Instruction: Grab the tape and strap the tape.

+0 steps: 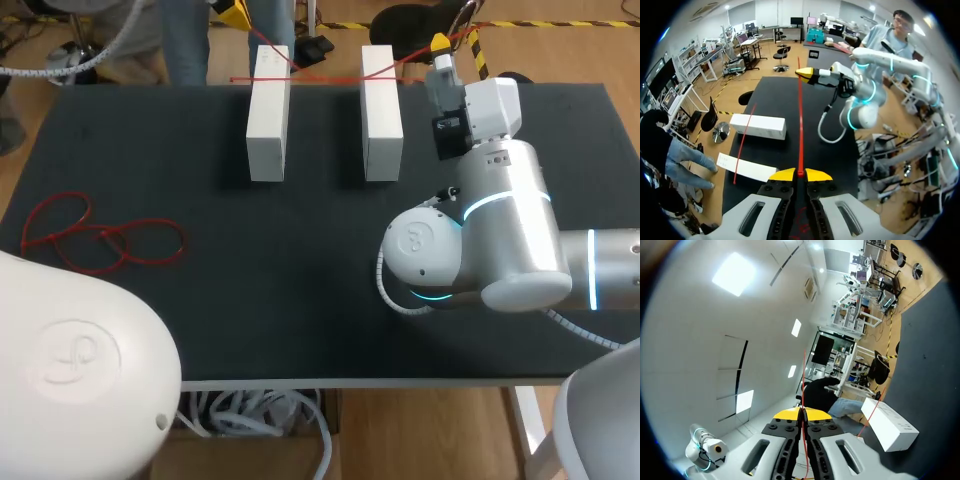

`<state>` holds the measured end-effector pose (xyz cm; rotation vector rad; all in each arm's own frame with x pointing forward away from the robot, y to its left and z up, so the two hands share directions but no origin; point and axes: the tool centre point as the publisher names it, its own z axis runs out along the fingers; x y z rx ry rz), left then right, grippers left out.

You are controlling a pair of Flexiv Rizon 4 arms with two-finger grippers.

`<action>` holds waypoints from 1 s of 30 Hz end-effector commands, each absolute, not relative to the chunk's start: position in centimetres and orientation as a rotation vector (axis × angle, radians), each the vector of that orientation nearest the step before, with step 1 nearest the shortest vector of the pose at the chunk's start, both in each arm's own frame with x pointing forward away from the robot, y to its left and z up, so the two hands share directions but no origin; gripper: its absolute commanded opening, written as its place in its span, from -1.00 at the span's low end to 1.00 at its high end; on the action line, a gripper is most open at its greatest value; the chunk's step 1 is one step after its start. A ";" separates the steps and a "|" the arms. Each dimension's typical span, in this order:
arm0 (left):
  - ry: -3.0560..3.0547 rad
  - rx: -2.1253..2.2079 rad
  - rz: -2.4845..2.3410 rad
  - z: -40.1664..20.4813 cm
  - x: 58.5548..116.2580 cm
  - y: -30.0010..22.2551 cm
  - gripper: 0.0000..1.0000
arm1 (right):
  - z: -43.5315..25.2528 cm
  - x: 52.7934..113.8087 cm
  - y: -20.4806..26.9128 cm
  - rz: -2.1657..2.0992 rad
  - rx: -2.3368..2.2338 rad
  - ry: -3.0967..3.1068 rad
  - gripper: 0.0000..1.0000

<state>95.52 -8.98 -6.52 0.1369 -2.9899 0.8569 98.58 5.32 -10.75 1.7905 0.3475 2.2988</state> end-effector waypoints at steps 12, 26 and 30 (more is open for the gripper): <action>-2.993 0.137 0.852 -6.6 95.4 -9.0 -1.00 | -10.5 98.6 5.2 2.295 1.797 0.352 -1.00; -2.993 0.137 0.852 -6.6 95.4 -9.0 -1.00 | -10.5 98.6 5.2 2.295 1.797 0.352 -1.00; -2.993 0.137 0.852 -6.6 95.4 -9.0 -1.00 | -10.2 98.9 5.1 2.277 1.820 0.376 -1.00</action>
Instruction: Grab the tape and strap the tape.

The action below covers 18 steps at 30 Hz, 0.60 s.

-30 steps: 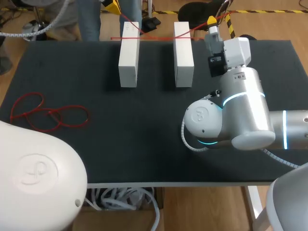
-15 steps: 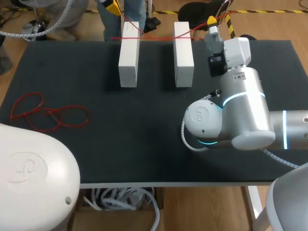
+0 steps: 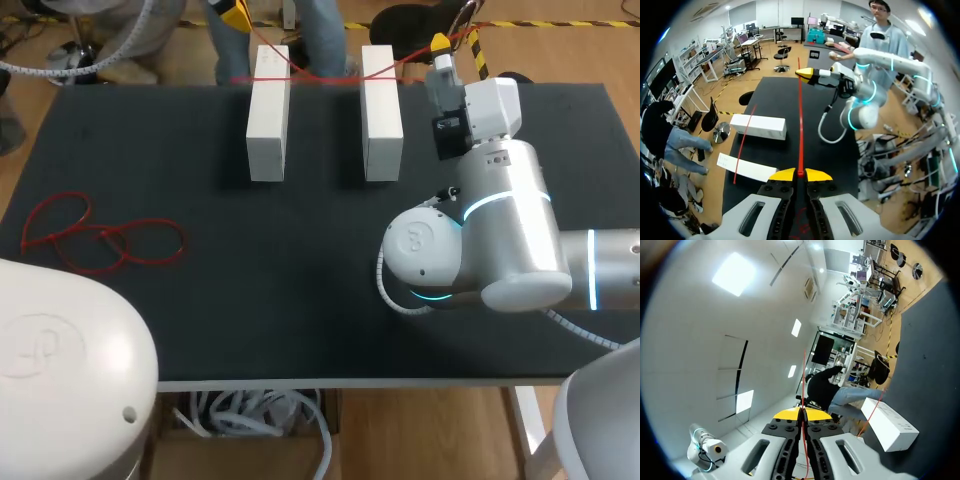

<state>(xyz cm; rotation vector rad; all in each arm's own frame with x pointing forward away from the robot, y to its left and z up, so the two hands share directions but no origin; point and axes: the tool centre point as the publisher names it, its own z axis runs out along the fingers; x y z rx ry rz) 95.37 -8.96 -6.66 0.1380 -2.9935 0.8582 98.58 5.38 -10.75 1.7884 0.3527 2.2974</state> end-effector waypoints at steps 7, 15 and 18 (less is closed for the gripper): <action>-2.993 0.137 0.852 -6.6 95.4 -9.0 -1.00 | -9.5 99.7 5.4 2.079 1.846 0.536 -1.00; -2.993 0.137 0.852 -6.6 95.4 -9.0 -1.00 | -7.5 99.3 7.1 1.883 1.814 0.678 -1.00; -2.993 0.137 0.852 -6.6 95.4 -9.0 -1.00 | -6.9 98.9 7.8 1.811 1.785 0.728 -1.00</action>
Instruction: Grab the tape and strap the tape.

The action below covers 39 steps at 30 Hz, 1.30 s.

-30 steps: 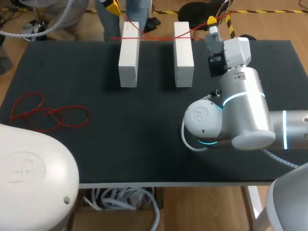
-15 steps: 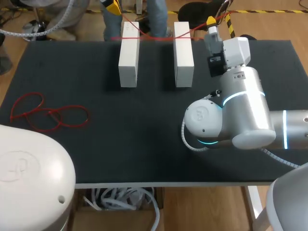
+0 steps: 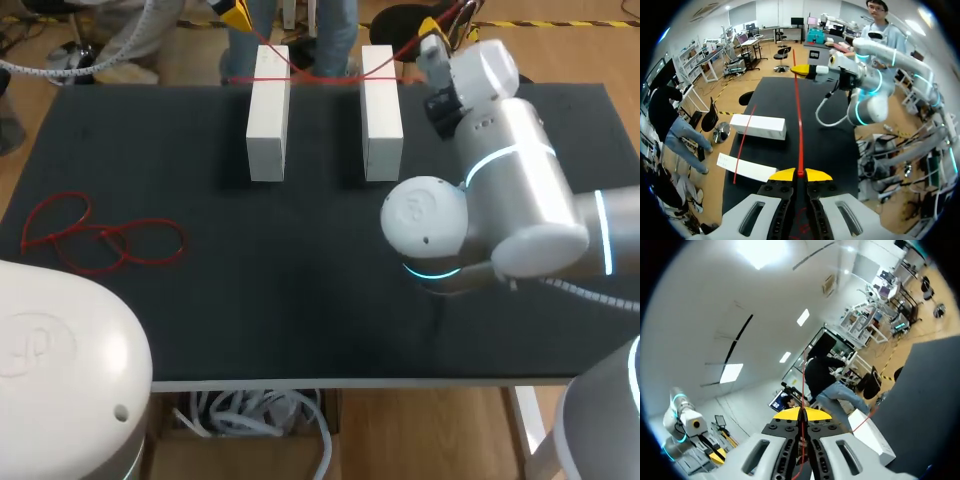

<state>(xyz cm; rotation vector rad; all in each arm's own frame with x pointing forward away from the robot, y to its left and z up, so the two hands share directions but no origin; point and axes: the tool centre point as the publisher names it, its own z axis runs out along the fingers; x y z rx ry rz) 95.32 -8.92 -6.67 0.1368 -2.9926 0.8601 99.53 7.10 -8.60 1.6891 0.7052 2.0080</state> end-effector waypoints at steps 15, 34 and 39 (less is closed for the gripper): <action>-2.993 0.137 0.852 -6.6 95.4 -9.0 -1.00 | -5.2 96.5 10.6 1.533 1.729 0.853 -1.00; -2.993 0.137 0.852 -6.6 95.4 -9.0 -1.00 | -3.5 96.2 14.3 1.174 1.337 1.194 -1.00; -2.993 0.137 0.852 -6.6 95.4 -9.0 -1.00 | -2.9 96.1 15.2 1.061 1.191 1.265 -1.00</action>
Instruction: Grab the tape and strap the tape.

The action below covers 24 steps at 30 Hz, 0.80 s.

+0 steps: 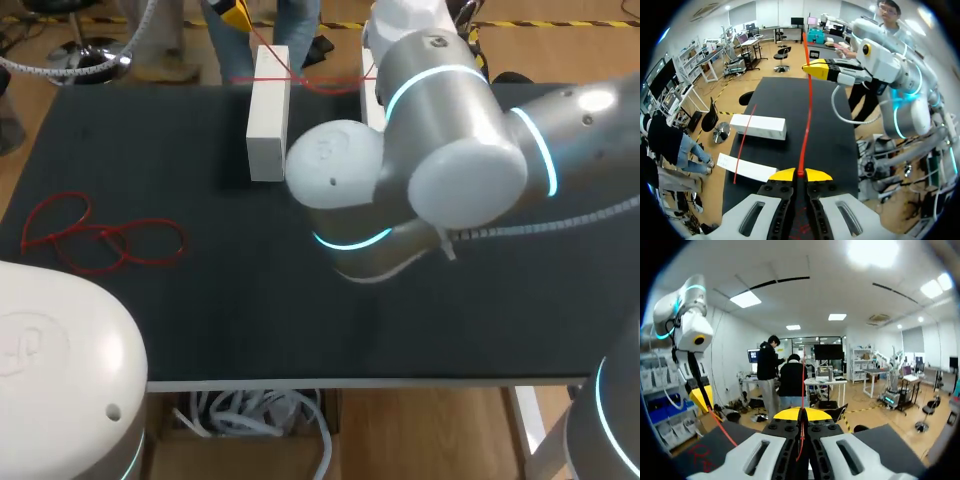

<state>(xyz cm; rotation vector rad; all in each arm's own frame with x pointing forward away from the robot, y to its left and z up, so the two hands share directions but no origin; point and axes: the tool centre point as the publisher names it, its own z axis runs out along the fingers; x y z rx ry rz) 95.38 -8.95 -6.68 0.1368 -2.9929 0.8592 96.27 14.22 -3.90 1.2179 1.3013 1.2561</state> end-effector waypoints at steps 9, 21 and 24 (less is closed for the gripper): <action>-2.993 0.137 0.852 -6.6 95.4 -9.0 -1.00 | -2.5 96.0 16.2 0.908 1.000 1.372 -1.00; -2.993 0.137 0.852 -6.6 95.4 -9.0 -1.00 | -1.5 96.1 17.2 0.713 0.737 1.528 -1.00; -2.993 0.137 0.852 -6.6 95.4 -9.0 -1.00 | -1.3 96.0 17.7 0.684 0.684 1.554 -1.00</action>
